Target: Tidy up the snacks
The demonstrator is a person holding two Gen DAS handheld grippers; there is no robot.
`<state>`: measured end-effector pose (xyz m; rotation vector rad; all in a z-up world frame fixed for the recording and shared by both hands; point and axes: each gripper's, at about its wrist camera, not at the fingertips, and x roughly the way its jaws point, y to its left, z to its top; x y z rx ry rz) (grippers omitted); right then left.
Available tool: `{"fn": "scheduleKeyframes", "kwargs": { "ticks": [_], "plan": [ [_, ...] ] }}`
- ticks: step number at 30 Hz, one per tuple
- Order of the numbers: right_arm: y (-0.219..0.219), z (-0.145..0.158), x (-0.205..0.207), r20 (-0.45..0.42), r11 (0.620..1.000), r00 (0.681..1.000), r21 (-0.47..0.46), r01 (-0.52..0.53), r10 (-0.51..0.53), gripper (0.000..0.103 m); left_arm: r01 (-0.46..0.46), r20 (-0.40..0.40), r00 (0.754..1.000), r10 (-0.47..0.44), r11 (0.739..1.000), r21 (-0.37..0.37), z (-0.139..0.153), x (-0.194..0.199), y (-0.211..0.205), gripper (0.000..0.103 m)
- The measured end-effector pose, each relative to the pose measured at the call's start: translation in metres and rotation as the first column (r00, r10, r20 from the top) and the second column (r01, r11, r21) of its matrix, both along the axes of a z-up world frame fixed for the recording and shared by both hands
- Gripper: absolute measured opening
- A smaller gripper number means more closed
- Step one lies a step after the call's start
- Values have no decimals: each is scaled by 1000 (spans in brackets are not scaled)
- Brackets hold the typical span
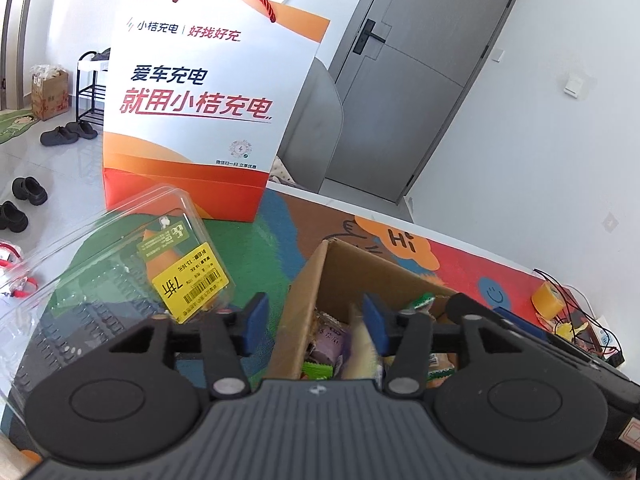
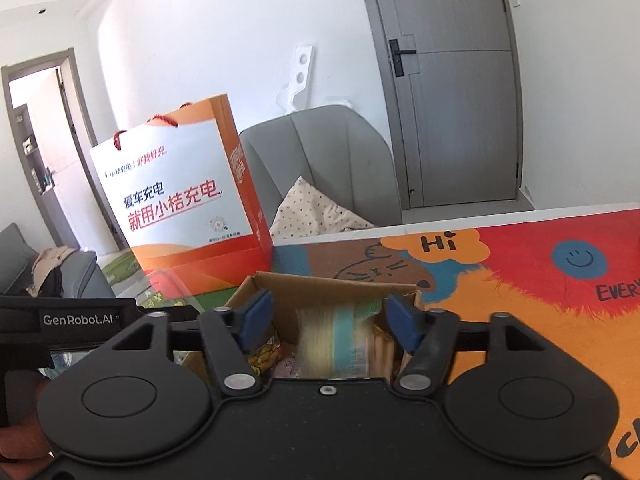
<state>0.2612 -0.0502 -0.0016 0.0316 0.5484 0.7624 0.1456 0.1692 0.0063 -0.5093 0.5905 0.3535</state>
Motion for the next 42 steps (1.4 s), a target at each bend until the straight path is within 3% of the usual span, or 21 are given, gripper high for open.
{"fn": "scheduleKeyframes", "kwargs": {
  "ticks": [5,11,19,27,42],
  "plan": [
    [-14,0,-2,-9,999,999,3,34,-34,65,5,1,1000,-5,1000,5,-1,-2,-6,73],
    [-31,-5,-8,-20,998,998,0,63,-63,65,26,1,1000,-26,999,28,2,-3,-22,81],
    [-61,-8,-7,-46,994,994,14,104,-104,67,64,-13,998,-63,997,49,3,3,-48,86],
    [-89,-10,-12,-61,992,991,30,122,-120,76,89,-45,995,-87,994,62,2,4,-67,88],
    [-130,-5,-52,-30,985,986,52,165,-164,92,140,-59,989,-133,980,141,6,-33,-100,98]
  ]
}}
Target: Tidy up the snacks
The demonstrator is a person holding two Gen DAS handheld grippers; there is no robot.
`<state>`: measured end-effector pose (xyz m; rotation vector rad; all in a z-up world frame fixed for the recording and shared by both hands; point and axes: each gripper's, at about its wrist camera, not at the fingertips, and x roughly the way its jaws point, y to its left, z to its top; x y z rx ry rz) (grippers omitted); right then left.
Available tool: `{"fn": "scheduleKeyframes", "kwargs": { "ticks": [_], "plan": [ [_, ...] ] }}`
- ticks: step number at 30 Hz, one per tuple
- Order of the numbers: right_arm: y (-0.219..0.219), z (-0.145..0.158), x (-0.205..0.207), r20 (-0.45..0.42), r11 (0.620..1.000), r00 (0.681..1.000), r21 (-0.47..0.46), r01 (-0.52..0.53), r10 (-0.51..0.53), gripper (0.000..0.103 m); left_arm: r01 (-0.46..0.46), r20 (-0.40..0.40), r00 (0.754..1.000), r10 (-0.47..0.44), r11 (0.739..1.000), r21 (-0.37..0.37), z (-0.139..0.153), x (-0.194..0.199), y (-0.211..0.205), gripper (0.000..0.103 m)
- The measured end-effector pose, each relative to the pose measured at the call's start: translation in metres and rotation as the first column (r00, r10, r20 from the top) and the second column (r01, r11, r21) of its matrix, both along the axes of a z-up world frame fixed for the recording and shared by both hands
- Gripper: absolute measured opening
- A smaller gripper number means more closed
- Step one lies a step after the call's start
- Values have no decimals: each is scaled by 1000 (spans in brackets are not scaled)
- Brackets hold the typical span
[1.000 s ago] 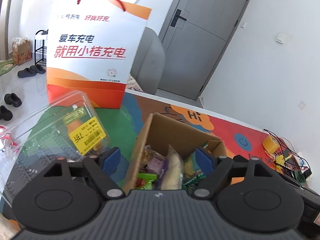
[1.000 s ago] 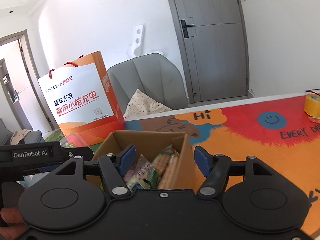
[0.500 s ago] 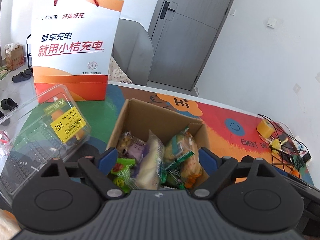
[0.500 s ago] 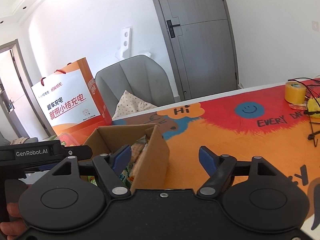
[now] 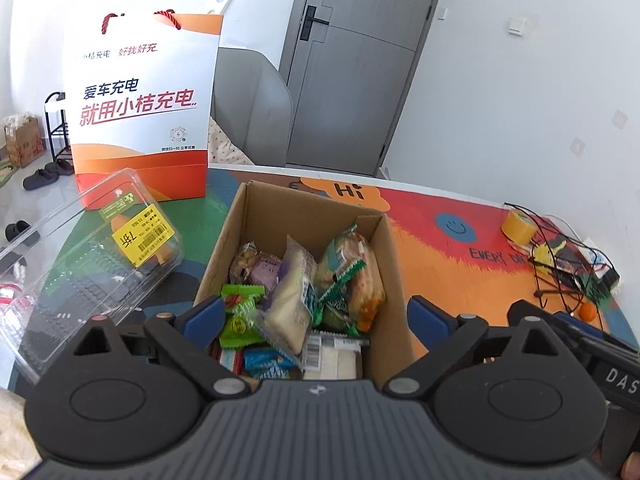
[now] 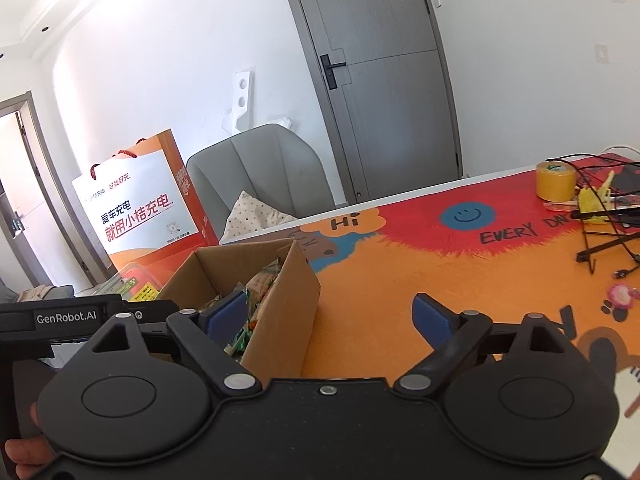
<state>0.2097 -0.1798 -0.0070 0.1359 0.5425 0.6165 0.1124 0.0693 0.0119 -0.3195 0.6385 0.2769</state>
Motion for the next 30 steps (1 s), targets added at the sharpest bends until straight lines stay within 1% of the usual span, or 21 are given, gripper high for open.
{"fn": "scheduleKeyframes", "kwargs": {
  "ticks": [4,6,8,12,15,17,22,26,30],
  "plan": [
    [-9,0,-11,10,1000,1000,-2,17,-17,96,12,-4,1000,-12,1000,11,0,-9,-5,99],
    [-14,0,-16,12,1000,1000,0,27,-27,100,25,-10,1000,-25,999,21,0,-13,-8,99],
    [-20,1,-21,10,999,999,7,37,-37,102,38,-15,999,-37,999,36,0,-17,-12,99],
    [-29,3,-31,10,999,999,10,47,-47,103,54,-17,998,-53,997,63,2,-29,-18,100],
    [-33,7,-40,18,999,999,4,50,-50,103,80,0,997,-80,994,72,6,-40,-22,100],
    [-36,9,-46,26,999,998,-3,54,-54,103,81,13,997,-82,993,87,10,-49,-23,103],
    [-46,17,-60,37,998,997,0,61,-61,103,76,25,997,-79,993,87,18,-65,-20,103],
    [-51,24,-71,50,997,996,-2,71,-71,103,109,32,993,-113,987,117,25,-80,-18,103],
    [-59,31,-79,59,995,993,13,103,-104,103,111,46,992,-117,987,119,33,-92,-13,103]
  ]
}}
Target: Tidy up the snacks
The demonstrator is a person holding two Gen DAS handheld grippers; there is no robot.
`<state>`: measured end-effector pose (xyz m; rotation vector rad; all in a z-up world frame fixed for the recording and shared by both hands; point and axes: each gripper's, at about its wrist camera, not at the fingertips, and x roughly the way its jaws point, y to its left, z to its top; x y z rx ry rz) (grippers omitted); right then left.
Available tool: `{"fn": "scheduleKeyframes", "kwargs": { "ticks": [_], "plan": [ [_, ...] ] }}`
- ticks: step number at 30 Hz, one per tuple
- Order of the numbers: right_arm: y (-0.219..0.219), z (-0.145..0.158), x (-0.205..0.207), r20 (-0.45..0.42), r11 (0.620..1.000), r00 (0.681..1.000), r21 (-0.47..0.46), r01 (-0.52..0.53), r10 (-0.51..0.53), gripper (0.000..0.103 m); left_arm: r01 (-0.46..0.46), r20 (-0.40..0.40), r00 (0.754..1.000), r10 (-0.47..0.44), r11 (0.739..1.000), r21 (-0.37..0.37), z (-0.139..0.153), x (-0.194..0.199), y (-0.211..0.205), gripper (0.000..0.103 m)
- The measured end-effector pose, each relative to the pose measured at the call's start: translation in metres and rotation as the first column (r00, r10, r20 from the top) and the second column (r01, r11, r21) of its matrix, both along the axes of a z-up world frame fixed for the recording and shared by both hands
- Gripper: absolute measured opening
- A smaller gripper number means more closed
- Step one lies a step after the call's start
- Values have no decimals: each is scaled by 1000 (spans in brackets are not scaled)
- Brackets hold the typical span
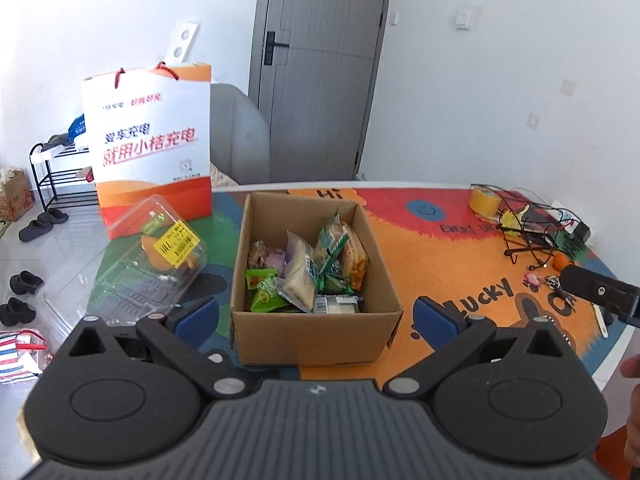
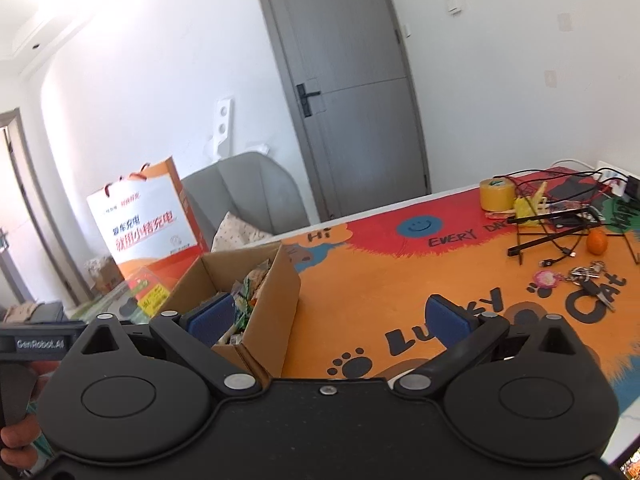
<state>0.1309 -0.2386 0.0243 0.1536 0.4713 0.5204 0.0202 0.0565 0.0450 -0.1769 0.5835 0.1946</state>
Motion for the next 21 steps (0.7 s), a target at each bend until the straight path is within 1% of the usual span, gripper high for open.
{"fn": "scheduleKeyframes", "kwargs": {
  "ticks": [4,8,12,15,18,21],
  "plan": [
    [-4,6,-9,20,1000,1000,-14,17,-16,103,7,31,1000,-7,1000,4,10,-12,1,103],
    [-9,11,-19,49,999,998,-31,42,-40,103,13,59,998,-15,999,49,21,-24,-3,103],
    [-15,15,-27,67,996,995,-49,77,-73,103,31,74,997,-34,999,32,26,-34,-3,103],
    [-16,15,-32,70,994,994,-62,86,-82,103,36,80,996,-40,998,50,27,-38,-6,103],
    [-20,14,-37,62,992,992,-53,114,-111,103,54,77,995,-59,997,61,25,-42,-8,103],
    [-24,15,-44,61,992,992,-55,109,-106,103,60,65,996,-66,994,86,24,-46,-11,103]
  ]
}}
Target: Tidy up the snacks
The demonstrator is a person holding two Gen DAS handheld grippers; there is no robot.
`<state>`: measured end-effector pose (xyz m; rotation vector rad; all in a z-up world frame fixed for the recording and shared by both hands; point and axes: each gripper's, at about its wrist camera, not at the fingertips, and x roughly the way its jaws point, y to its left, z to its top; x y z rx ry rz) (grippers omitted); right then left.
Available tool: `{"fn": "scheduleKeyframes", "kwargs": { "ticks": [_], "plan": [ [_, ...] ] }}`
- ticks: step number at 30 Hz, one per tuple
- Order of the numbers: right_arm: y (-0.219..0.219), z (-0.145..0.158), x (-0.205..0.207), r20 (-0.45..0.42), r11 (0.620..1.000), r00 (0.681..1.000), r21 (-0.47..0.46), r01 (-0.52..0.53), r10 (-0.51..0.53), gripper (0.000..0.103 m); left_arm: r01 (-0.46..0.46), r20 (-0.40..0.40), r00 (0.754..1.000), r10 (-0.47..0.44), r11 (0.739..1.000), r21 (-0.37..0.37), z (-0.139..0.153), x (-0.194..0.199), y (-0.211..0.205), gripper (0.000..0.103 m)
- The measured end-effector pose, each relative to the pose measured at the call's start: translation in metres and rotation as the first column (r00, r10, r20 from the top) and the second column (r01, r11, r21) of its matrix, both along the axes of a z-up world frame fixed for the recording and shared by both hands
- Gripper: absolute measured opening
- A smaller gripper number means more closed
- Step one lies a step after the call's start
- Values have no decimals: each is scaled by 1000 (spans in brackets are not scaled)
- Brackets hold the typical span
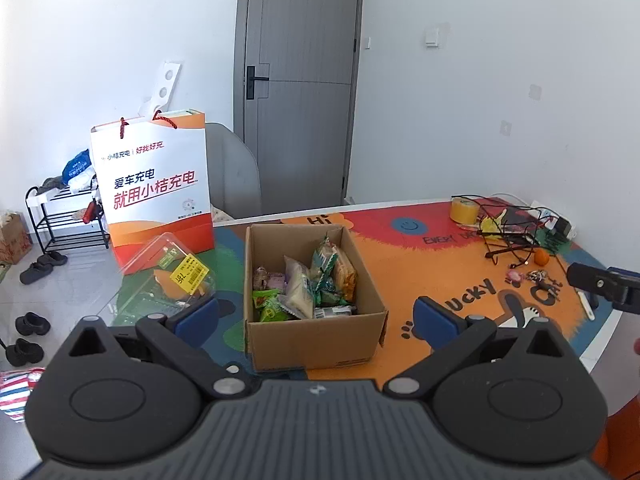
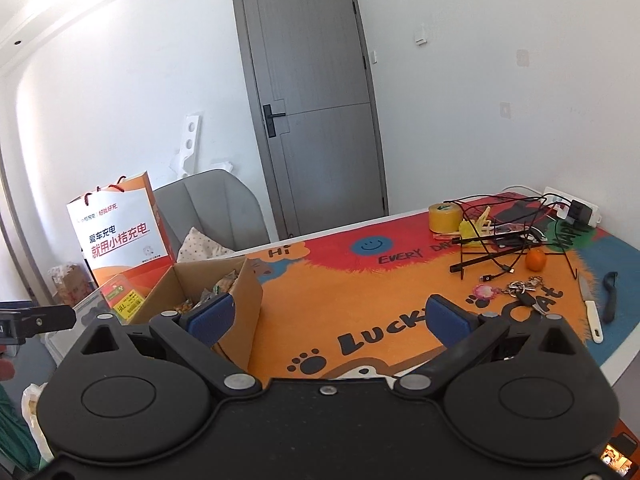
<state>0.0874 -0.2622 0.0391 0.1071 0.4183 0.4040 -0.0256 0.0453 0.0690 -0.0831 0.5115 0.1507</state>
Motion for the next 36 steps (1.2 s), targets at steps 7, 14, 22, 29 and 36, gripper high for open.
{"fn": "scheduleKeyframes", "kwargs": {
  "ticks": [7,14,22,29,36],
  "plan": [
    [-2,1,-7,-14,999,1000,-32,27,-27,103,14,-5,1000,-14,1000,3,-3,-7,-2,103],
    [1,-1,-7,-34,998,999,-56,26,-28,103,4,-18,1000,-4,1000,-9,-6,-4,0,103],
    [7,-3,-9,-40,997,999,-74,12,-15,103,-1,-19,1000,1,1000,-8,-6,-4,2,103],
    [8,-4,-7,-47,996,999,-84,14,-18,103,-6,-27,1000,5,1000,-16,-8,-2,3,103],
    [8,-6,-5,-51,996,998,-85,16,-21,103,-8,-30,1000,7,1000,-20,-8,-2,5,103]
  ]
}}
